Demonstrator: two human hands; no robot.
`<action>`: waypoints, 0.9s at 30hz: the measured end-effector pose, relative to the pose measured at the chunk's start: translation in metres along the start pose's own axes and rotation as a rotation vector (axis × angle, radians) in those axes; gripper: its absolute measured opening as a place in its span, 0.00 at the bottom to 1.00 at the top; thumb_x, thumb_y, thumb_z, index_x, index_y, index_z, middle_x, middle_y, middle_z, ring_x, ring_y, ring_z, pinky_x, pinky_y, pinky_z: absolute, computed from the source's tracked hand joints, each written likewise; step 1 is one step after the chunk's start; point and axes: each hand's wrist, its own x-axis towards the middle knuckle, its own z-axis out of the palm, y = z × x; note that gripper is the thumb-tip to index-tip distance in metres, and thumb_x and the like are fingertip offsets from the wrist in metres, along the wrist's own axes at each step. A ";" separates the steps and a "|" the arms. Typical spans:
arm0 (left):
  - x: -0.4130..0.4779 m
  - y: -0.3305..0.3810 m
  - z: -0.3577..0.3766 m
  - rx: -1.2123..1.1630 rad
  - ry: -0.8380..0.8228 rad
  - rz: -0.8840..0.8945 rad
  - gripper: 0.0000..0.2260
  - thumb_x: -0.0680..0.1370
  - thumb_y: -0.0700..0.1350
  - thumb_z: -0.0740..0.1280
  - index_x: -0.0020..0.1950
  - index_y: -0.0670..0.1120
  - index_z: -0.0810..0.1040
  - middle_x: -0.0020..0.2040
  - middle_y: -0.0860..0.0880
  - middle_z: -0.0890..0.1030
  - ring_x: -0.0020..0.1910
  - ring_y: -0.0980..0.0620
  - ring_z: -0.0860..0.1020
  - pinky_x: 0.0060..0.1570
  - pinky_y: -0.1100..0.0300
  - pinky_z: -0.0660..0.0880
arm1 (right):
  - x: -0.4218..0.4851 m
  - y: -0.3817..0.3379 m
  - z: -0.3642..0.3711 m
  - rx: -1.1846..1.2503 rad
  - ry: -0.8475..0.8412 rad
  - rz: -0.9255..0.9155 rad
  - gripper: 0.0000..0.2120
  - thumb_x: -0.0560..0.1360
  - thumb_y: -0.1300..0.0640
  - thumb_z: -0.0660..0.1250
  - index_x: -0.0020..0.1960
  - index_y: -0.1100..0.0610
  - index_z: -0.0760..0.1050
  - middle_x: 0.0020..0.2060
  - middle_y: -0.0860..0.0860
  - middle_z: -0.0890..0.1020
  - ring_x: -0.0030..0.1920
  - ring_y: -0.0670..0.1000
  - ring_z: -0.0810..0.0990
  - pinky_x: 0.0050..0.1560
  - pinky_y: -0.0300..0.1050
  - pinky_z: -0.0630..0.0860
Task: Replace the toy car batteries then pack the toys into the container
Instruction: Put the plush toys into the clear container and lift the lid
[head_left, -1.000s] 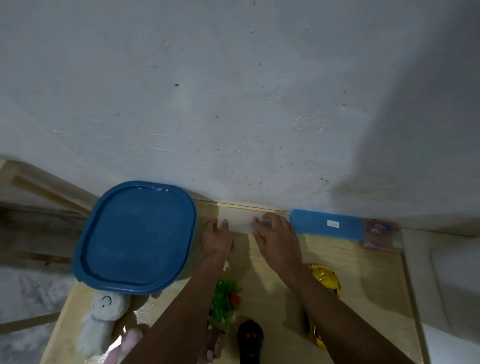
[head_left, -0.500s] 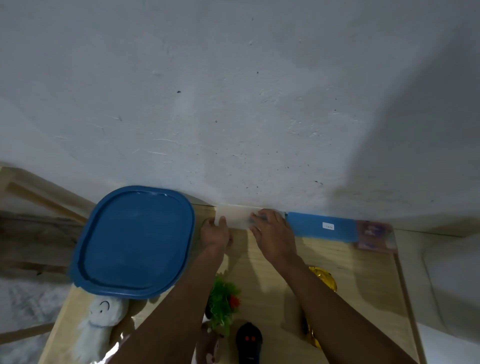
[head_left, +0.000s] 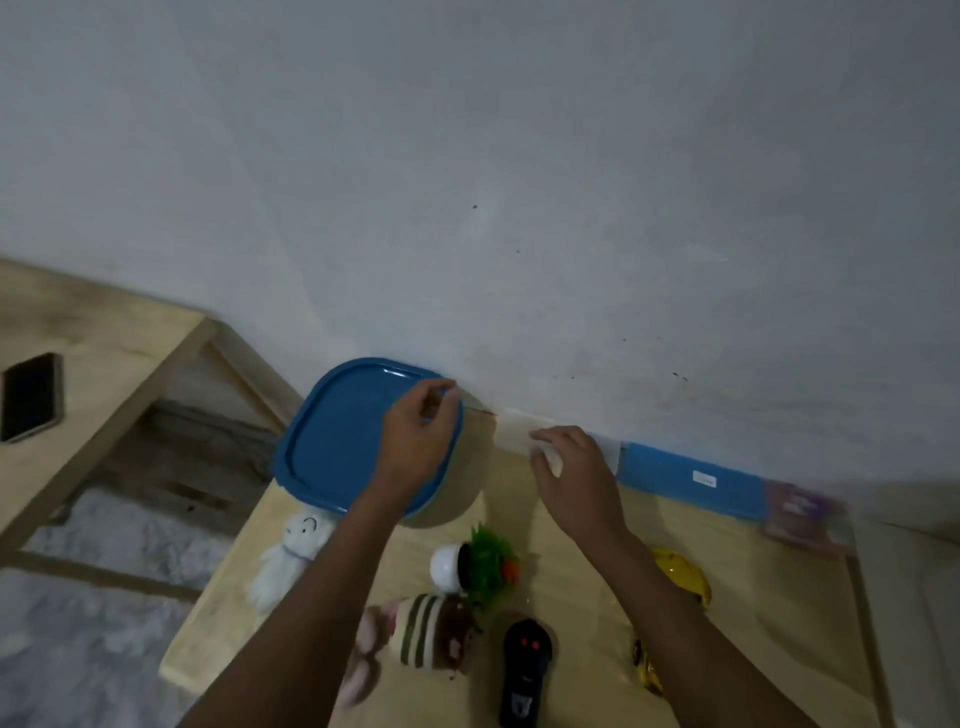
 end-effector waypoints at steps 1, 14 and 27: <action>-0.001 -0.008 -0.019 0.063 0.081 0.006 0.08 0.81 0.45 0.65 0.57 0.46 0.79 0.43 0.53 0.80 0.42 0.63 0.78 0.41 0.72 0.73 | -0.002 -0.011 0.005 0.008 0.003 -0.046 0.11 0.78 0.55 0.65 0.59 0.53 0.79 0.55 0.47 0.79 0.56 0.45 0.76 0.56 0.40 0.74; -0.001 -0.140 -0.127 -0.027 0.229 -0.631 0.20 0.83 0.49 0.59 0.72 0.40 0.70 0.68 0.40 0.75 0.65 0.40 0.74 0.64 0.46 0.73 | -0.006 -0.106 0.093 -0.500 -0.704 -0.307 0.34 0.75 0.44 0.67 0.77 0.47 0.58 0.78 0.52 0.53 0.79 0.53 0.46 0.77 0.56 0.45; -0.006 -0.145 -0.131 -0.164 0.266 -0.511 0.08 0.81 0.47 0.63 0.57 0.47 0.68 0.42 0.55 0.74 0.46 0.49 0.75 0.45 0.54 0.74 | 0.000 -0.129 0.108 -0.627 -0.818 -0.265 0.18 0.72 0.54 0.68 0.60 0.59 0.75 0.70 0.58 0.69 0.75 0.59 0.61 0.68 0.55 0.68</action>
